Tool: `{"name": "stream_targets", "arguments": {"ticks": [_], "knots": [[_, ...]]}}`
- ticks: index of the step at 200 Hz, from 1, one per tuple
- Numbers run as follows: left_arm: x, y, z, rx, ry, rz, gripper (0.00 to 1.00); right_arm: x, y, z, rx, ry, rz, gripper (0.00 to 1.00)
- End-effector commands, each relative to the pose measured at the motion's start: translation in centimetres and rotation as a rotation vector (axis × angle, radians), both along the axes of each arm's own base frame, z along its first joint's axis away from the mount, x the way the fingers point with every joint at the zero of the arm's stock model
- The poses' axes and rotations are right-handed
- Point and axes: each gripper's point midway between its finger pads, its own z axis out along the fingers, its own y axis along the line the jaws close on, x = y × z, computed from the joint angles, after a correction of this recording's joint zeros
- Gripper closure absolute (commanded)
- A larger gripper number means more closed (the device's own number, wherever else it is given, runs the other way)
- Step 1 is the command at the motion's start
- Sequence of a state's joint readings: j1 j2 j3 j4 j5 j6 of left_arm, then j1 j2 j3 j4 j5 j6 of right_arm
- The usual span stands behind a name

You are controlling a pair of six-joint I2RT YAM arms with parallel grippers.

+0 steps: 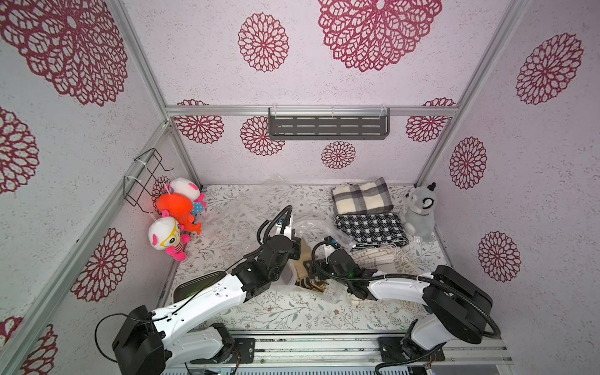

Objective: Take the scarf out of the vacuum bag
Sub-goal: Take out the scarf from the vacuum bag.

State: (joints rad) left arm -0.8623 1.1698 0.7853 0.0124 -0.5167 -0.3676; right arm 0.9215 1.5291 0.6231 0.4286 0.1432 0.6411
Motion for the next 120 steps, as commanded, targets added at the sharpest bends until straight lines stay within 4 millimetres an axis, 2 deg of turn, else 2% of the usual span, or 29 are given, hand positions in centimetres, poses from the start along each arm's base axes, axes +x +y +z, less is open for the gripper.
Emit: {"name": "stream_targets", "arguments": {"ticks": [1, 42, 79, 120], "knots": [[-0.5, -0.7, 0.3, -0.028, -0.015, -0.02, 1.0, 0.7, -0.8, 0.3, 0.014, -0.017, -0.093, 0.01], [-0.8, -1.4, -0.5, -0.026, -0.004, -0.042, 1.0, 1.0, 0.7, -0.7, 0.045, -0.002, -0.077, 0.01], [-1.1, -1.1, -1.1, -0.028, 0.004, -0.041, 1.0, 0.5, 3.6, -2.4, 0.11, 0.05, -0.016, 0.02], [-1.2, -0.8, -1.9, -0.023, 0.018, -0.028, 1.0, 0.0, 5.9, -3.0, 0.147, 0.068, 0.032, 0.05]]}}
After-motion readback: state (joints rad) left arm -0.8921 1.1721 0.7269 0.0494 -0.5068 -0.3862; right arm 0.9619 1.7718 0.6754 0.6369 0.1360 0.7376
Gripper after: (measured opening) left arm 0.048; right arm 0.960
